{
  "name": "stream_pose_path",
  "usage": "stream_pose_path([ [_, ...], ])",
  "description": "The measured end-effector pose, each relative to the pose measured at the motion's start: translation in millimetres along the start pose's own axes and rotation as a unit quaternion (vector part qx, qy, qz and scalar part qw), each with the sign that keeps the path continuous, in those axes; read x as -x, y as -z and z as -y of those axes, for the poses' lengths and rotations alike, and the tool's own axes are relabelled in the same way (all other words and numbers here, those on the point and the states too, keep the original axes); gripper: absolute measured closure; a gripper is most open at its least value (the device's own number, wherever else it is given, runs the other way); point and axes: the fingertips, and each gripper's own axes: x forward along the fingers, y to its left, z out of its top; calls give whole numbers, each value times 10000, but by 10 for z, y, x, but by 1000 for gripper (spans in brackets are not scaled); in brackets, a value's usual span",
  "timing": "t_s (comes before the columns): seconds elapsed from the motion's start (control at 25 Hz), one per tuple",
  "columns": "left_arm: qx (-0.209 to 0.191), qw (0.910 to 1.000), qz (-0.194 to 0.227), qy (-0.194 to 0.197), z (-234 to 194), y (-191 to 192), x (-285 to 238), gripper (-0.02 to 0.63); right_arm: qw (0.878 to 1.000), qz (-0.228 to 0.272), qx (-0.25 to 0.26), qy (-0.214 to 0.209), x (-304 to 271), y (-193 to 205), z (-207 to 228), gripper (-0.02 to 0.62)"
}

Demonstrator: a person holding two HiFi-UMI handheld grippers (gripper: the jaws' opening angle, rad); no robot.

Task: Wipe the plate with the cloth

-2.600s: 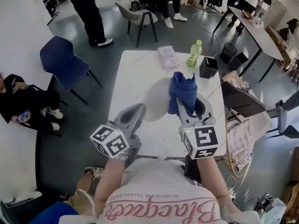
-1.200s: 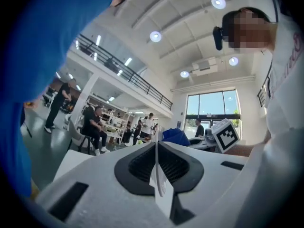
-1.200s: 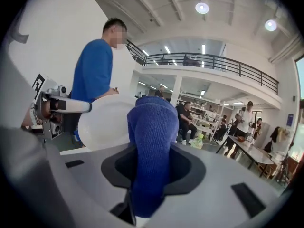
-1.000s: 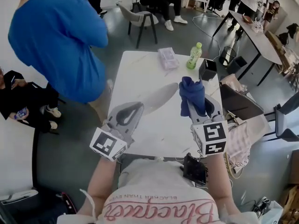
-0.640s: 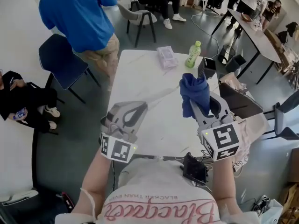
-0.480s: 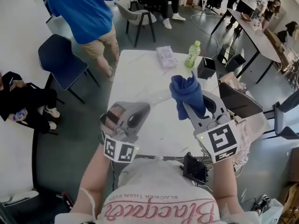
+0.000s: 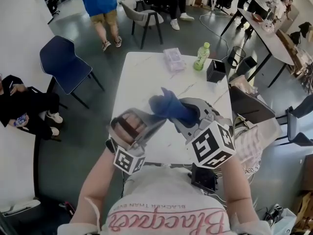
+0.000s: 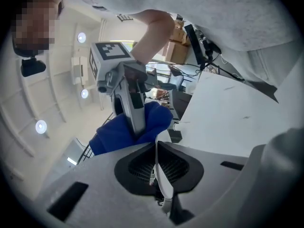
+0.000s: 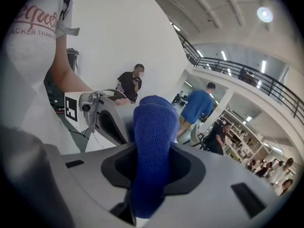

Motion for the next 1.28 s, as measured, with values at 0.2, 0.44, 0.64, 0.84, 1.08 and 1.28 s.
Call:
stream_pose_path([
  [0.2, -119, 9998, -2, 138, 45, -58, 21, 591, 9995, -168, -257, -21, -27, 203, 58, 480],
  [0.44, -196, 9997, -36, 149, 62, -64, 45, 591, 9973, -611, -327, 238, -67, 598, 258, 480],
  [0.64, -297, 9994, 30, 168, 68, -50, 64, 591, 9932, -978, -486, 405, -154, 922, 422, 480],
  [0.84, -406, 9990, 127, 146, 103, -107, 60, 591, 9924, -907, -649, 528, -49, 985, 513, 480],
  [1.08, -694, 9971, 258, 179, 92, -140, 105, 591, 9925, 124, -1188, 275, 267, 341, 495, 480],
  [1.28, -822, 9959, 324, 192, 153, -164, 89, 591, 9896, 546, -1180, -613, 124, -15, 148, 480],
])
